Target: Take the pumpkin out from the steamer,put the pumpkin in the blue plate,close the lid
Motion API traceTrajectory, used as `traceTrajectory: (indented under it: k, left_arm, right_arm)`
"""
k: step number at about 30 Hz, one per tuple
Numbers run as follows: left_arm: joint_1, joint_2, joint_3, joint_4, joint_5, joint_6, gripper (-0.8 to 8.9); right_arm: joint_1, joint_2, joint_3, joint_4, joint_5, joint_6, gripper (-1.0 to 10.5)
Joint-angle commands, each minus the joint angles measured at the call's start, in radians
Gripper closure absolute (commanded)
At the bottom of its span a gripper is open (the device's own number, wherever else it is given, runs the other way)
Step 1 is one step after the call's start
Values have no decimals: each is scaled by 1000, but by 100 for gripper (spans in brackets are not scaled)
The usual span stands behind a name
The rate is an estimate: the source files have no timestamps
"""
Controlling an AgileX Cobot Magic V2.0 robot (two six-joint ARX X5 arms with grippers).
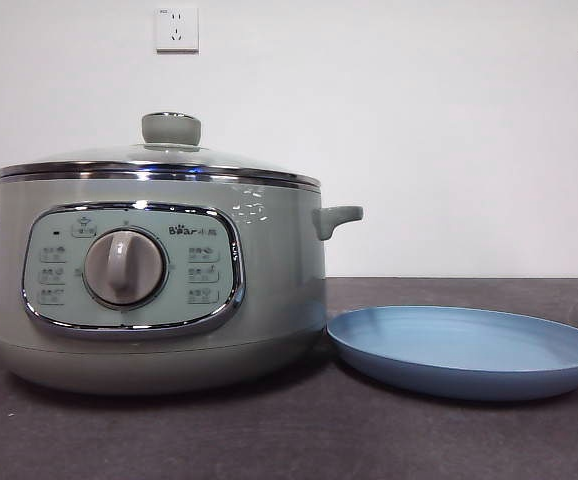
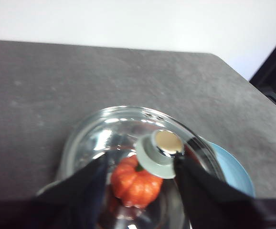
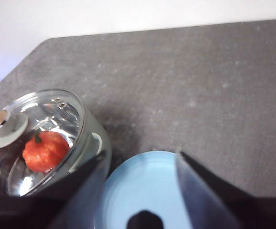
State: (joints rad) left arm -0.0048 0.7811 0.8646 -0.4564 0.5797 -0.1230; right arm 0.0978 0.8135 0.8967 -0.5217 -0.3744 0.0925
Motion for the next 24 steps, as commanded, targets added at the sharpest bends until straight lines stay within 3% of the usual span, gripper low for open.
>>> traceTrajectory:
  k: [1,6,18,24]
  left_arm:
    - [-34,31,30,6,2,12,401]
    - [-126,144,123,-2,-26,19,404]
    - [-395,475,356,-104,-335,136,405]
    - [-447,577,367,-117,-378,154,405]
  right_arm:
    - [2,12,2,-11,-2,-5,532]
    - [2,16,2,-10,-2,-4,533]
    - [2,18,2,-11,-1,-5,534]
    - [2,18,2,-11,9,-5,536]
